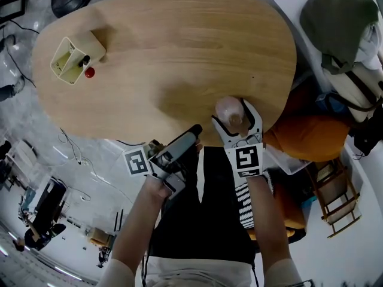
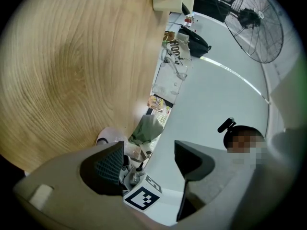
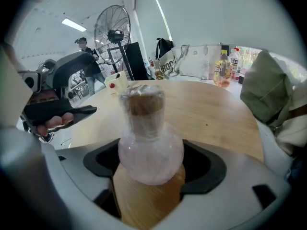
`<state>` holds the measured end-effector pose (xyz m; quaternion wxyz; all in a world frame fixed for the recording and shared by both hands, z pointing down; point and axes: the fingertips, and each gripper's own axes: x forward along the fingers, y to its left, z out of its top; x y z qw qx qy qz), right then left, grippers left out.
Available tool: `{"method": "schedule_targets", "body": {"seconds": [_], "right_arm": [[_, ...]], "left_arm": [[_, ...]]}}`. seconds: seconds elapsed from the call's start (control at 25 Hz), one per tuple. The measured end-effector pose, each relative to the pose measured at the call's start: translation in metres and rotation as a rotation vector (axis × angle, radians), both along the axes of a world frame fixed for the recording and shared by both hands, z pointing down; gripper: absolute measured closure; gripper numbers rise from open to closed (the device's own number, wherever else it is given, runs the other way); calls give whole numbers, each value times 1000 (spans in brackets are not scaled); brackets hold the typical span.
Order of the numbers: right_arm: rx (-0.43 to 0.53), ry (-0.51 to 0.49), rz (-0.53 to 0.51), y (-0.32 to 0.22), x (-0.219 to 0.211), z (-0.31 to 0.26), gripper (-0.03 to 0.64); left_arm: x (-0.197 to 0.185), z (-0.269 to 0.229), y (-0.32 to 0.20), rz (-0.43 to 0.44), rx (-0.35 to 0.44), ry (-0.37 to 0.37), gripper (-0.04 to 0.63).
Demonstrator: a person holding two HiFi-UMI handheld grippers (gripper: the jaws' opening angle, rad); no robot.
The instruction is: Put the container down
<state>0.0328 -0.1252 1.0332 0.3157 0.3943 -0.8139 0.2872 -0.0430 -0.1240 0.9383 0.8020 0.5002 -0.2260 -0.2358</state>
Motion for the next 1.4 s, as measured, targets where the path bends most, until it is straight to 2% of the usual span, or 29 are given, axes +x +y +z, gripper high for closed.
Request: {"method": "schedule_targets", "body": {"seconds": [0.44, 0.64, 0.8, 1.0, 1.28, 1.4], "right_arm": [[26, 11, 3, 2, -2, -13, 230], [43, 14, -18, 4, -2, -64, 230], [70, -11, -20, -1, 0, -130, 233], [121, -43, -26, -6, 6, -229, 283], [217, -18, -120, 4, 21, -371, 373], [231, -50, -97, 5, 26, -422, 413]], "left_arm": [[-9, -12, 11, -14, 20, -1, 275], [-12, -57, 9, -15, 53, -12, 275], [-12, -111, -2, -7, 124, -48, 275], [-10, -192, -12, 14, 234, -137, 276], [-8, -304, 12, 101, 327, -294, 339], [-17, -348, 11, 126, 425, -413, 384]]}}
